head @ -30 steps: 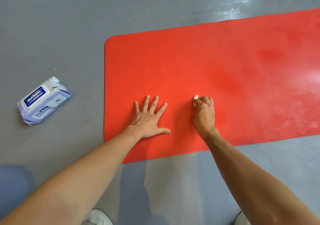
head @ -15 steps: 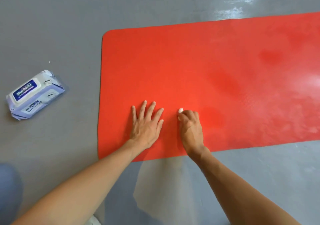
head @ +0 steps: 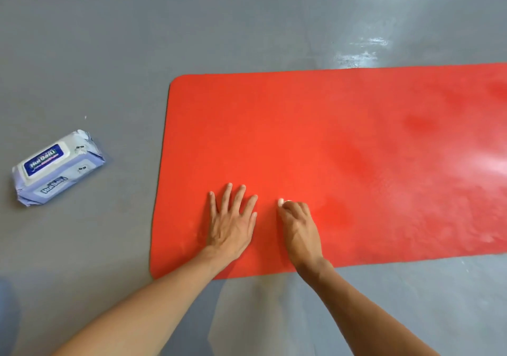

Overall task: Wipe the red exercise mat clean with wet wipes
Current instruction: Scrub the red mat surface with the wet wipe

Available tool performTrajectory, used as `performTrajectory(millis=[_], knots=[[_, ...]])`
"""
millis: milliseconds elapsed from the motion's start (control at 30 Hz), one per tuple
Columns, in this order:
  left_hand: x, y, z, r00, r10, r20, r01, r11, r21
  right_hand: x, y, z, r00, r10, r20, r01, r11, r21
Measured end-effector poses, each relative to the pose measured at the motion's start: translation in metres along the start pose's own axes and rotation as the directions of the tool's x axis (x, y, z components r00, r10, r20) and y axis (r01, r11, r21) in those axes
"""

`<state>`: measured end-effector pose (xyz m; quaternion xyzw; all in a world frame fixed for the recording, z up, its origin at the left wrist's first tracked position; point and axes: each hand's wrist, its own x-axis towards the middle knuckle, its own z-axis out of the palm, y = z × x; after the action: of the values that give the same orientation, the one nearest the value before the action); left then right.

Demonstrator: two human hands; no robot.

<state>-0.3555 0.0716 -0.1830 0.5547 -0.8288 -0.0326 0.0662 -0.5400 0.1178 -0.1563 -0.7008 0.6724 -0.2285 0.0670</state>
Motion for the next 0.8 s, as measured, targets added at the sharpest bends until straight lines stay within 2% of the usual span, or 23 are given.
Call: performTrajectory(millis=[67,100,167,233,267,333,367,433,500,533,567,633,700,767,800], knots=[[0.000,0.002,-0.001,1.000,0.000,0.007,0.000,1.000,-0.009,-0.003,0.013,-0.007,0.972,-0.220,0.085,0.223,0.974,-0.028],[0.001,0.004,-0.001,1.000,-0.001,0.013,0.001,1.000,-0.008,0.003,0.032,-0.014,0.974,-0.212,0.082,0.215,0.976,-0.029],[0.002,0.004,-0.002,1.000,-0.002,0.016,0.002,1.000,-0.002,0.012,0.072,-0.030,1.000,-0.011,0.000,0.011,0.998,-0.057],[0.000,0.001,-0.001,1.000,0.006,0.018,-0.006,1.000,0.005,0.007,0.092,-0.038,0.969,0.232,-0.084,-0.236,0.971,-0.047],[-0.001,0.001,0.000,1.000,0.009,0.019,-0.009,1.000,0.010,0.003,0.084,-0.034,0.951,0.287,-0.115,-0.293,0.955,-0.038],[-0.001,0.001,-0.001,1.000,0.018,0.015,-0.019,1.000,0.011,-0.009,0.047,-0.019,0.942,0.313,-0.119,-0.309,0.950,0.051],[-0.001,0.001,-0.002,1.000,0.020,0.013,-0.020,1.000,0.008,-0.018,0.024,-0.010,0.960,0.268,-0.085,-0.261,0.961,0.088],[-0.003,0.001,-0.001,1.000,0.024,0.017,-0.024,1.000,-0.001,-0.040,-0.006,-0.003,1.000,0.023,0.015,-0.025,0.993,0.113],[-0.005,0.000,-0.002,0.998,0.052,0.024,-0.052,0.999,-0.003,-0.042,0.008,-0.007,0.981,-0.177,0.081,0.170,0.982,0.084],[-0.006,-0.001,-0.002,0.997,0.071,0.025,-0.071,0.997,0.000,-0.038,0.023,-0.013,0.983,-0.167,0.075,0.163,0.985,0.054],[-0.007,-0.002,-0.001,0.996,0.091,0.025,-0.091,0.996,0.008,-0.033,0.038,-0.020,0.994,-0.091,0.055,0.089,0.996,0.024],[-0.010,-0.003,-0.002,0.992,0.125,0.029,-0.126,0.992,0.020,-0.025,0.062,-0.028,0.989,0.142,-0.032,-0.142,0.990,-0.011],[-0.010,-0.002,-0.004,0.988,0.149,0.044,-0.150,0.988,0.023,-0.024,0.047,-0.022,0.943,0.321,-0.091,-0.321,0.947,0.012],[-0.007,-0.002,-0.007,0.988,0.146,0.054,-0.148,0.989,0.020,-0.035,0.005,-0.008,0.943,0.325,-0.072,-0.321,0.945,0.055],[-0.006,-0.001,-0.009,0.988,0.142,0.060,-0.142,0.990,0.011,-0.045,-0.013,-0.003,0.974,0.221,-0.044,-0.218,0.974,0.069]])
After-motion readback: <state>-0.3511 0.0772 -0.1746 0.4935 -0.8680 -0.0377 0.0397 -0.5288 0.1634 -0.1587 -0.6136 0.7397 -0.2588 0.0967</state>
